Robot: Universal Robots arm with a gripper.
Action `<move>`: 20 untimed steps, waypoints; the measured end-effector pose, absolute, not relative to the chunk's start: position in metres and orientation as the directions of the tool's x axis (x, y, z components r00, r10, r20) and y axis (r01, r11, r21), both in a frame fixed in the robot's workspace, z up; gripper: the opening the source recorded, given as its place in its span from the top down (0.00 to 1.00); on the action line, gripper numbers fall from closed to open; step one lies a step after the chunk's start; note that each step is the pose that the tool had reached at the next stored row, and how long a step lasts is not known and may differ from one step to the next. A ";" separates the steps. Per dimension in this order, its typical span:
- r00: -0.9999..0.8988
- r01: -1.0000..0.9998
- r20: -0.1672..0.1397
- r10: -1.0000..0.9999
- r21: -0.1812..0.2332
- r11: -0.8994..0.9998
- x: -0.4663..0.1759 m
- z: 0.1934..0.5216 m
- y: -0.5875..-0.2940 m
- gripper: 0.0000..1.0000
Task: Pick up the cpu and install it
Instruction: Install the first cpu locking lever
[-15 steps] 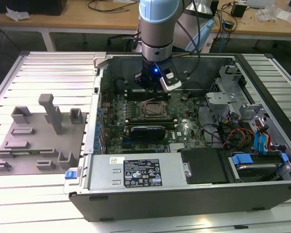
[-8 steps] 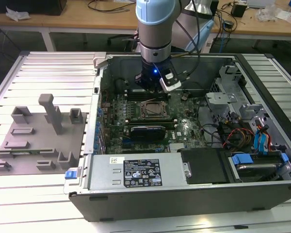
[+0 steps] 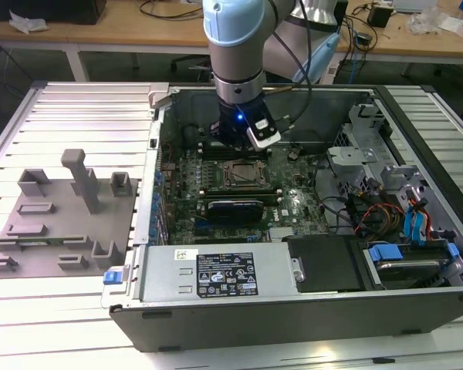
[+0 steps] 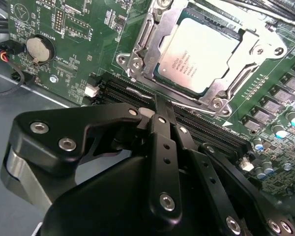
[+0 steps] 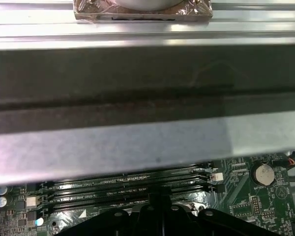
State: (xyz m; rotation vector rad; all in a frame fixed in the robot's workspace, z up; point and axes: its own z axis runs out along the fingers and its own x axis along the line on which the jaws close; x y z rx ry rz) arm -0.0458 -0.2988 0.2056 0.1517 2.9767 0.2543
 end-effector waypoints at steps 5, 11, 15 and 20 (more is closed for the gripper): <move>-0.983 0.087 -0.142 0.113 0.176 0.980 -0.046 0.202 -0.299 0.89; -0.983 0.088 -0.142 0.113 0.176 0.980 -0.046 0.198 -0.301 0.89; -0.983 0.087 -0.142 0.113 0.176 0.980 -0.046 0.198 -0.301 0.89; -0.983 0.088 -0.142 0.113 0.176 0.980 -0.046 0.205 -0.301 0.89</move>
